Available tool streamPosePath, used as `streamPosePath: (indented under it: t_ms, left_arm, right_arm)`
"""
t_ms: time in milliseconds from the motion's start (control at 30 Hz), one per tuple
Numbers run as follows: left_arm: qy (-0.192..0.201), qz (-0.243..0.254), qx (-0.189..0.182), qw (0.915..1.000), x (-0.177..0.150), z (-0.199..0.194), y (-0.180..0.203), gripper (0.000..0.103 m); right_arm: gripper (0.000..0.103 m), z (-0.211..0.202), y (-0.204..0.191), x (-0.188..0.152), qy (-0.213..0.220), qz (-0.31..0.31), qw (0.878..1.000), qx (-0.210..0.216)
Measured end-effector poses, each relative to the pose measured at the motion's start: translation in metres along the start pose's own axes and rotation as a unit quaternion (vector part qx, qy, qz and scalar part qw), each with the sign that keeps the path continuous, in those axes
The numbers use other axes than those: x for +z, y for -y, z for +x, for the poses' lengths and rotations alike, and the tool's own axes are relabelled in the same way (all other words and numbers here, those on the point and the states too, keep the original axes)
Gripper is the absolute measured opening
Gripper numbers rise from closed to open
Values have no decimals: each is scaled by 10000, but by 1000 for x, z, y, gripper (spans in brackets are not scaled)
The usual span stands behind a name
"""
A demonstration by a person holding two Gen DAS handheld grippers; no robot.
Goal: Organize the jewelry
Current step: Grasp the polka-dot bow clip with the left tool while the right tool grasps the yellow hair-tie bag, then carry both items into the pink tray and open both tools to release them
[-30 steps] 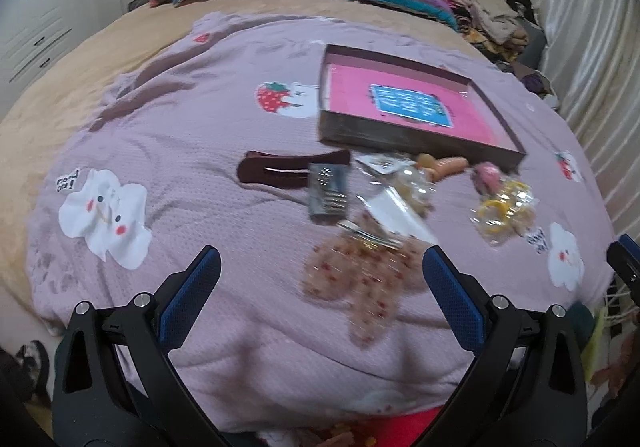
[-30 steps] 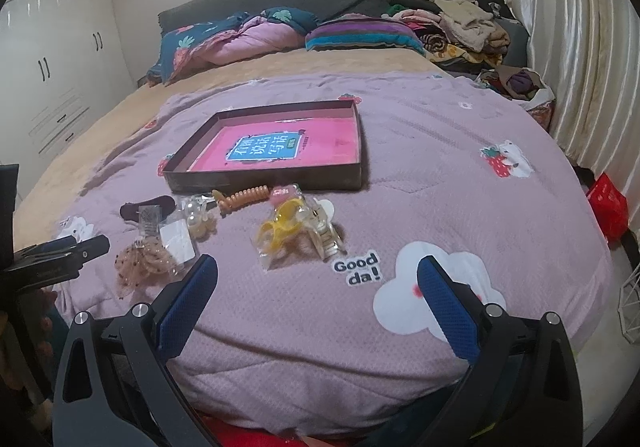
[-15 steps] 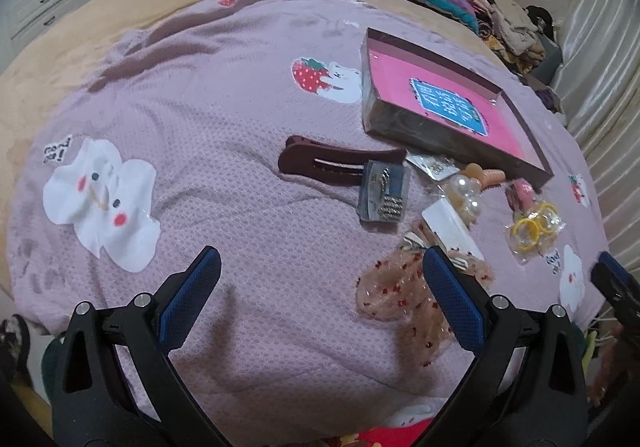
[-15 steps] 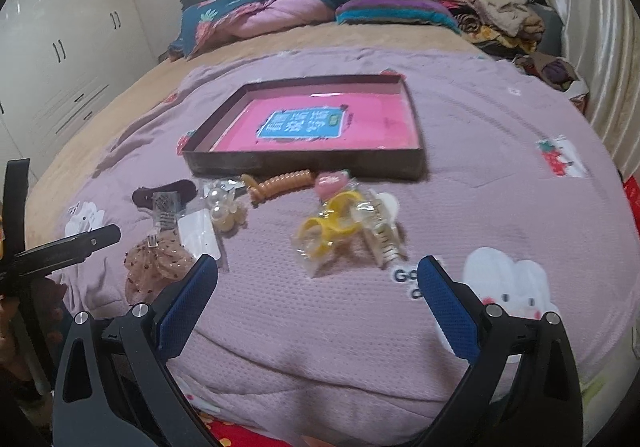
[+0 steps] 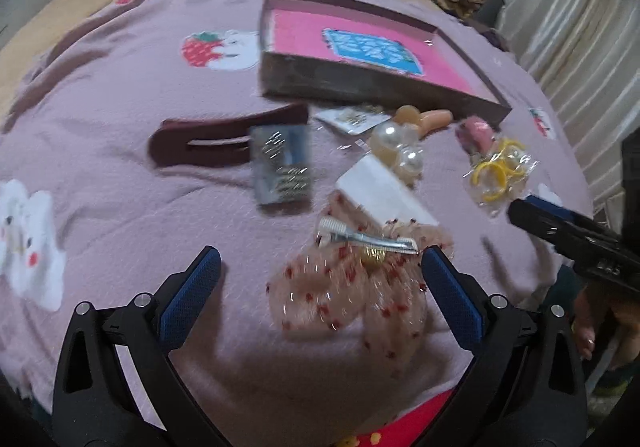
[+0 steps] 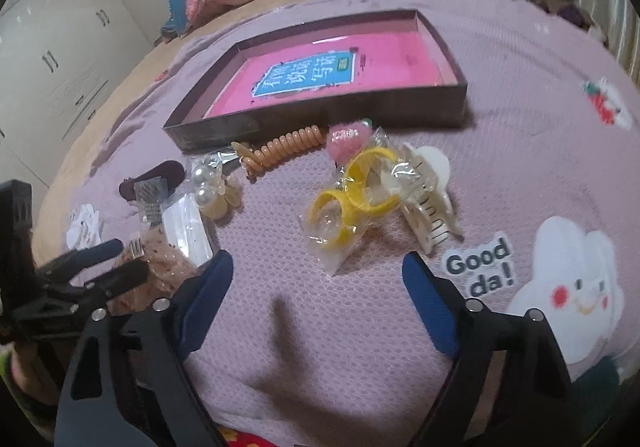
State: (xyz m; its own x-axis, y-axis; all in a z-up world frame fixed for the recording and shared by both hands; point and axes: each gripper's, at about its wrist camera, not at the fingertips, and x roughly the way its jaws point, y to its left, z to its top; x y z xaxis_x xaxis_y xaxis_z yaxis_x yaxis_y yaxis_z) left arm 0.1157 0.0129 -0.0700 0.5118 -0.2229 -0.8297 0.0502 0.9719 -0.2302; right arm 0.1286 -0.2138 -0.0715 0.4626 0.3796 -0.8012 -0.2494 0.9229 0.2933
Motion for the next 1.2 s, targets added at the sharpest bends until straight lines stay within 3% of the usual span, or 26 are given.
streamPosePath:
  t_ms: [100,233,333,633,733,800,1200]
  left_arm:
    - [-13,151,3,9999,2,7,5,94]
    - [-180,77,-317,9993,-3,14,4,82]
    - [-202,99,-292,9993,-5,15,5,74]
    - [-247,160,-426,9987,-12,12,17,35]
    - [-281,-2,-500,9984,-14,7,13,27]
    - [-249,-39,-495,9985,-17,1,10,23]
    - [108,-216,-71,9997,-9,-39,-6,22]
  right_arm:
    - [69,11,8,4,-85,311,9995,53]
    - [51,20,18,10,-87,635,9978,171]
    - [33,23,23,15,-6,745,9970,220]
    - [28,8,17,8,302,180,9994,-24]
    - [28,0,13,6,419,51,9991,-49]
    - [28,-5,9,4,479,-63,9988,-35]
    - [28,-40,-4,4,814,-440,9956,145]
